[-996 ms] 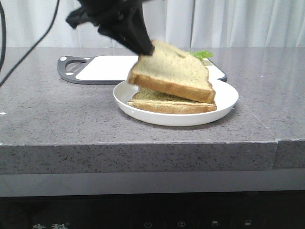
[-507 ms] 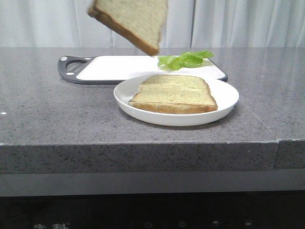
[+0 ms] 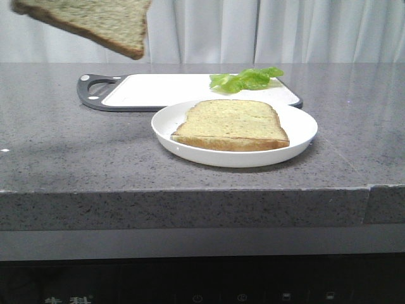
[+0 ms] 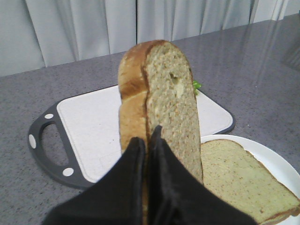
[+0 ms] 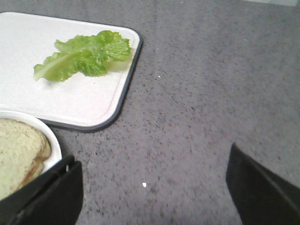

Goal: Left arm grabs bread, right arm adds lettuce
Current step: 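Lift the top bread slice with the left gripper away from the plate, then lower the right gripper onto the lettuce leaf and grasp it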

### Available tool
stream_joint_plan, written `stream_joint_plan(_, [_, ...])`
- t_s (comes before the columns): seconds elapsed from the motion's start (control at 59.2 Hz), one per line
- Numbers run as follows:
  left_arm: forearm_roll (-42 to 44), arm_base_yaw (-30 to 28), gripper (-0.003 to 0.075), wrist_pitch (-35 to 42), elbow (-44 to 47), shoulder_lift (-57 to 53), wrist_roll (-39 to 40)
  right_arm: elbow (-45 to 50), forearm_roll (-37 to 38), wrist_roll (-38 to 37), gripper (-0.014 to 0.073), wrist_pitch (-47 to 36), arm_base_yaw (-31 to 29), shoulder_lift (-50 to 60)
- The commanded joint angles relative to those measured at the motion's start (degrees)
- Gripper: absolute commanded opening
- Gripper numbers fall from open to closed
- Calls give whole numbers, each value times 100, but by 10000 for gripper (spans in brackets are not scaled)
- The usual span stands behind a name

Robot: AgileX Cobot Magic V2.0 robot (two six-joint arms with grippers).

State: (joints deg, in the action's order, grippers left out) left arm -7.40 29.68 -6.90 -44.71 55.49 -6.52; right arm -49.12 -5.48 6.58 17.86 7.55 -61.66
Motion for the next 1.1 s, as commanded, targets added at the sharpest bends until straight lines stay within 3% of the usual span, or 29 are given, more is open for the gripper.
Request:
stream_joint_plan(0.0, [-107, -122, -21, 532, -45, -359, 25, -845, 65, 351, 630, -420, 159, -639])
stream_joint_plan(0.304, [-335, -159, -21, 180, -45, -651, 25, -3288, 65, 981, 630, 103, 420, -3135])
stream_joint_plan(0.625, [-355, -159, -21, 142, -45, -651, 25, -5324, 59, 1291, 630, 1144, 602, -4744])
stream_joint_plan(0.811, [-355, -159, -21, 174, -45, -651, 25, -5922, 59, 1395, 630, 1375, 744, -5251])
stream_joint_plan(1.081, [-355, -159, -20, 185, -45, -651, 25, -6009, 96, 1434, 630, 1414, 704, -5566])
